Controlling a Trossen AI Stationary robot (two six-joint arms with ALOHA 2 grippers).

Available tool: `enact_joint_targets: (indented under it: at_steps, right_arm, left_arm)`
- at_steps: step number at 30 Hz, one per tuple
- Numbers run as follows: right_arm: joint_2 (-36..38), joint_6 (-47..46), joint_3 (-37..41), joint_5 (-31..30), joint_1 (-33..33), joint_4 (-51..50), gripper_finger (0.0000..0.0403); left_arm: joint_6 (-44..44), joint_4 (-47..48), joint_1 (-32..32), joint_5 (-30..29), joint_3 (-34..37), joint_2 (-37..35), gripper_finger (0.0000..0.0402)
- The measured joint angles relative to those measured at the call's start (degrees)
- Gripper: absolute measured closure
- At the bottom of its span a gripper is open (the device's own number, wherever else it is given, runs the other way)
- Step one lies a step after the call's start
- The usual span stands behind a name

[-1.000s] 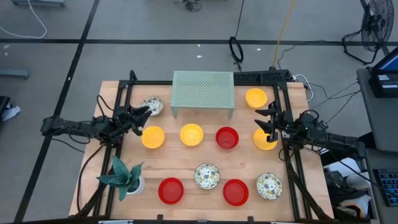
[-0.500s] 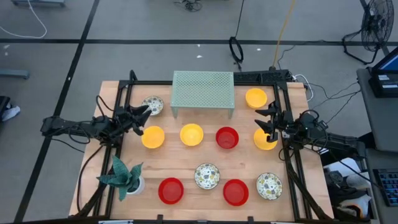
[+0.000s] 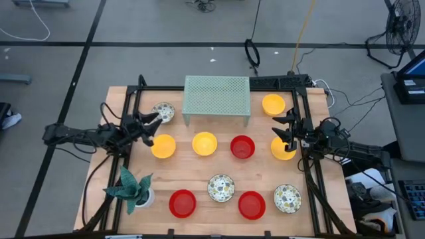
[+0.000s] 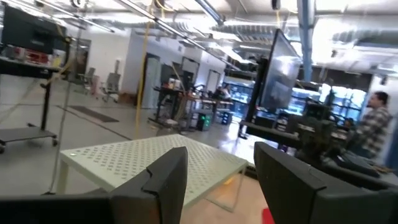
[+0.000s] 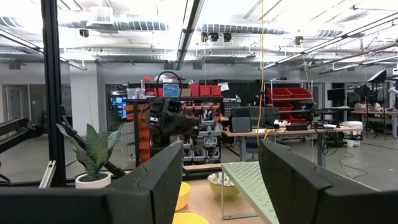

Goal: Pick & Place Mini bowls
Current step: Put the white patterned bowl on the shelf

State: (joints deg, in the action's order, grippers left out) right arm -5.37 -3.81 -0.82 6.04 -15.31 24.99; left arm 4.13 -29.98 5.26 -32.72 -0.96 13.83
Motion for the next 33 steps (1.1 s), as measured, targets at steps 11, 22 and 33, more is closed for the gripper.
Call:
enact_joint_targets:
  at_steps: [11,22,33]
  right_arm:
    - [0.0,0.01,-0.01,0.0,-0.01,-0.01,0.0206]
    - [0.0,0.02,-0.02,0.0,-0.02,0.0,0.0206]
    - [0.0,0.02,-0.02,0.0,-0.02,-0.02,0.0206]
  left_arm:
    - [5.04,-0.27,0.02,3.21,-2.55,13.65,0.0213]
    - [6.58,14.44,-0.65,-2.3,-15.56,29.03,0.0213]
    - [18.42,44.43,-8.39,-3.18,-30.64,41.39,0.0213]
